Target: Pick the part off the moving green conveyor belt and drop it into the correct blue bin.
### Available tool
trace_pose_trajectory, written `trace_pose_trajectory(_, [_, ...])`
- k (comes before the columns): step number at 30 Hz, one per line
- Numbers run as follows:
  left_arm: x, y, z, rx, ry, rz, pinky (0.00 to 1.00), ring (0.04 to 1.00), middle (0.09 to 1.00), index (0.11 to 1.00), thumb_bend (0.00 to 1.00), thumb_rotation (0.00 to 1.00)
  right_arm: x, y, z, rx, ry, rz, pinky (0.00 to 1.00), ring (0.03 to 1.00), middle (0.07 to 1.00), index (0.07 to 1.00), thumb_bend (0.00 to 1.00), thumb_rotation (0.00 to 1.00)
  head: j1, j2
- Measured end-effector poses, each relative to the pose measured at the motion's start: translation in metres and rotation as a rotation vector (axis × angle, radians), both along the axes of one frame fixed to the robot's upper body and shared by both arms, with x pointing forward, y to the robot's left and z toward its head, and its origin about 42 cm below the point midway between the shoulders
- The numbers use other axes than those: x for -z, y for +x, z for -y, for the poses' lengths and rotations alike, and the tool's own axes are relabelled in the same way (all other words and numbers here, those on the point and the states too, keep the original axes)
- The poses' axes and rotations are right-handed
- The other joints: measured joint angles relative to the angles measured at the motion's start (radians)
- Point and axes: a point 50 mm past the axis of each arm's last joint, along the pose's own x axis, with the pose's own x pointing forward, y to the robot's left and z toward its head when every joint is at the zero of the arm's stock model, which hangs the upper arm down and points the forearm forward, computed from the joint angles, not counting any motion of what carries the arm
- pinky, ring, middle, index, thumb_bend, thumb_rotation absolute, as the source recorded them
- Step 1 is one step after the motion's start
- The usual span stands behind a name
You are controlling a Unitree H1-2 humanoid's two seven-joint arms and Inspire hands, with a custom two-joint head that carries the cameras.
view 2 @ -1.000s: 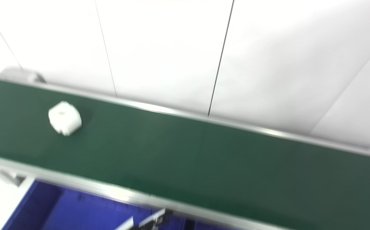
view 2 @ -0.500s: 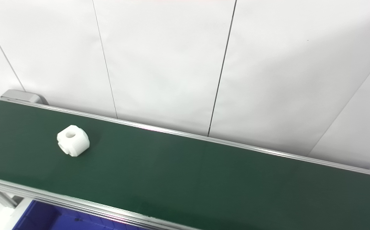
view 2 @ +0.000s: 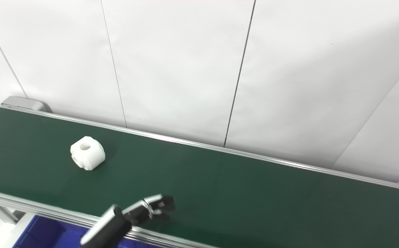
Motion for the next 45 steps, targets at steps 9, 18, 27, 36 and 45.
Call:
trace_pose_trajectory(9, [-0.033,0.04,-0.031,-0.039,0.109,0.094,0.85,0.933,0.963,0.94,0.9,0.24,-0.001,0.007,-0.002,0.003,0.014,0.013,0.92,0.973,0.993,1.0,0.96,0.41,0.002,0.028])
trace_pose_trajectory(18, [-0.052,0.074,-0.04,-0.099,0.227,0.114,0.92,0.998,1.0,0.998,0.84,0.3,-0.003,0.009,0.003,0.013,0.037,0.015,0.96,0.993,0.998,1.0,0.96,0.4,0.012,0.12])
trace_pose_trajectory(27, [-0.066,0.124,-0.064,-0.156,0.43,0.12,0.93,1.0,1.0,1.0,0.79,0.2,-0.012,0.014,0.007,0.005,0.07,0.038,1.0,1.0,1.0,1.0,0.96,0.38,0.032,0.183])
trace_pose_trajectory(36, [-0.056,0.154,-0.09,-0.187,0.642,0.033,0.9,0.994,1.0,0.988,0.84,0.04,-0.011,0.015,0.011,0.007,0.083,0.032,1.0,1.0,1.0,1.0,0.94,0.37,0.051,0.189])
trace_pose_trajectory(45, [-0.038,0.173,-0.104,-0.207,0.881,-0.05,0.93,0.957,0.997,0.982,0.89,0.08,-0.011,0.017,0.012,0.007,0.082,0.034,1.0,1.0,1.0,1.0,0.93,0.37,0.061,0.193])
